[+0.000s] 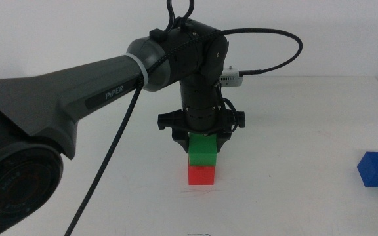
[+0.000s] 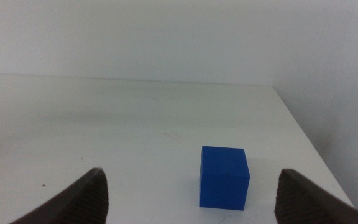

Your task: Stack red cubes first, then green, then blue cubes in a specific spot.

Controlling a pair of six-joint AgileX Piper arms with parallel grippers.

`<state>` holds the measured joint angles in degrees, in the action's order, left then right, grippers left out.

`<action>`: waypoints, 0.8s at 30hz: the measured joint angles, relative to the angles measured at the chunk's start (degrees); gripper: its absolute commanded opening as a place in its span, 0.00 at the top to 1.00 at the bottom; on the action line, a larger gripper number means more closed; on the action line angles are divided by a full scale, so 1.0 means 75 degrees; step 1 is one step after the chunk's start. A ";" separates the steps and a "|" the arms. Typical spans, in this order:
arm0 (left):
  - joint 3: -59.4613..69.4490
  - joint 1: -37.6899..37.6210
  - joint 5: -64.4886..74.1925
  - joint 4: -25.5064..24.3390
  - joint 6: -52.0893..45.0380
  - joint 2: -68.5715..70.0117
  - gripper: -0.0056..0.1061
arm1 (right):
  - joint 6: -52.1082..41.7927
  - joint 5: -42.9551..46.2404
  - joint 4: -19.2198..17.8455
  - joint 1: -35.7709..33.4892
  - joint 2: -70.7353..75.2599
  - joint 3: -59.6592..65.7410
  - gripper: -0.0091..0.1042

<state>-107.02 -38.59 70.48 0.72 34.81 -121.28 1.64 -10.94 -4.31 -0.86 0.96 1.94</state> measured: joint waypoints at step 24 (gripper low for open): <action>-0.0046 0.0000 -0.0040 -0.0096 0.0244 -0.0178 0.14 | 0.0000 0.0000 0.0000 0.0000 0.0000 0.0000 0.09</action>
<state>-107.37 -38.59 70.18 0.00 36.64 -122.61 1.64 -10.94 -4.31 -0.86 0.96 1.94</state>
